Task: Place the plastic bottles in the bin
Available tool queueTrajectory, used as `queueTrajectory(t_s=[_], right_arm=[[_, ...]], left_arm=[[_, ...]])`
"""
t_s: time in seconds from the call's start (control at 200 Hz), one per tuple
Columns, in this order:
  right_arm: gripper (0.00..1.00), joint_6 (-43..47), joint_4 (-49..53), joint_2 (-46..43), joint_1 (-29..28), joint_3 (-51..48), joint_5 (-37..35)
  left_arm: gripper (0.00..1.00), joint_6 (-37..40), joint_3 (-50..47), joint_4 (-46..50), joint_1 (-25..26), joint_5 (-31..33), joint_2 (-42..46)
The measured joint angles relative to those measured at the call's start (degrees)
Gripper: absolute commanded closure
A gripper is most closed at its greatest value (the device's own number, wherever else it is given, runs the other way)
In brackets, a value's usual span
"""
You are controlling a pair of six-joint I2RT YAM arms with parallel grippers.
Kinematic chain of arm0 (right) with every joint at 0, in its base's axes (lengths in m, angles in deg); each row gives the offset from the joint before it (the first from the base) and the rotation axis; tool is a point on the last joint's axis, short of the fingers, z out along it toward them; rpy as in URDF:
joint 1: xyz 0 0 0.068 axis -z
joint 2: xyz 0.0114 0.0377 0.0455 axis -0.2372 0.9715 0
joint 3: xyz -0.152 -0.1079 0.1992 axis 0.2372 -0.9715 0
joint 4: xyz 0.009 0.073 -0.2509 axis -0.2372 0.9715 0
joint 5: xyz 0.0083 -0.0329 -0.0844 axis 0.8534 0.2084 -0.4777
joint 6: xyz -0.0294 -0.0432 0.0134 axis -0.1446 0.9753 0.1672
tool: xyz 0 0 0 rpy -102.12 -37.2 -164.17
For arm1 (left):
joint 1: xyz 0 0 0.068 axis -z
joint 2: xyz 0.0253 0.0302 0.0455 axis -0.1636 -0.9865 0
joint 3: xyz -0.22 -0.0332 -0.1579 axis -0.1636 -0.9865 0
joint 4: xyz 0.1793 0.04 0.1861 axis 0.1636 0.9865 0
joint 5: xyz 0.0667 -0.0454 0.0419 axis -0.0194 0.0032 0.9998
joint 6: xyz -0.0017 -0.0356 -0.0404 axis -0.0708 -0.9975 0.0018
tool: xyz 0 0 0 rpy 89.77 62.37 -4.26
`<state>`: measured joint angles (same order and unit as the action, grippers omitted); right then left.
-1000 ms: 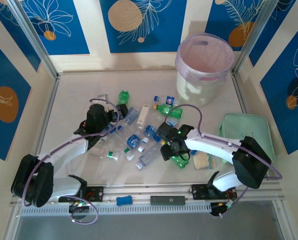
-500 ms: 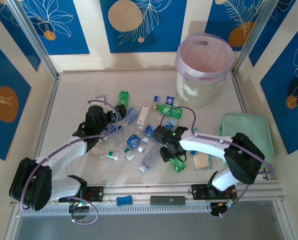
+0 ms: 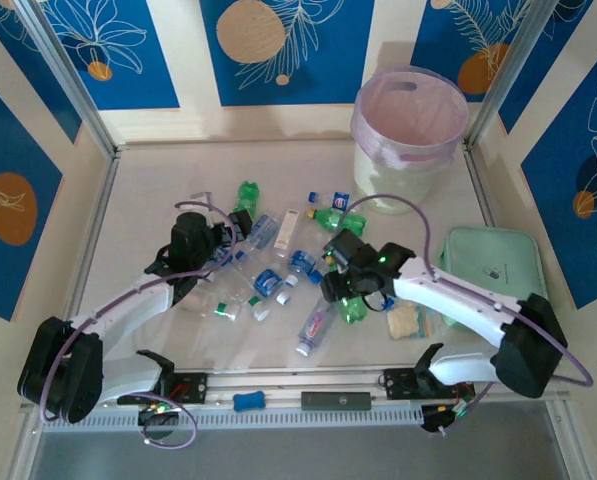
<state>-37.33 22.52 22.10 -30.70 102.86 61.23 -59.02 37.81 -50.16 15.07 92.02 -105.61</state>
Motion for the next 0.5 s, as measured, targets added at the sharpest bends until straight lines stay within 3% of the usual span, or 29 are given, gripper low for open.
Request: queueTrajectory(t_s=[0.255,0.5], right_arm=[[0.59,-0.3,-8.3,-4.1,16.0,4.6,10.8],[0.59,-0.5,-17.6,-3.9,24.5,12.6,15.4]], left_arm=[[0.00,0.0,-1.2,0.0,0.0,0.0,0.3],[0.00,1.6,-1.7,1.1,0.0,-0.1,2.1]])
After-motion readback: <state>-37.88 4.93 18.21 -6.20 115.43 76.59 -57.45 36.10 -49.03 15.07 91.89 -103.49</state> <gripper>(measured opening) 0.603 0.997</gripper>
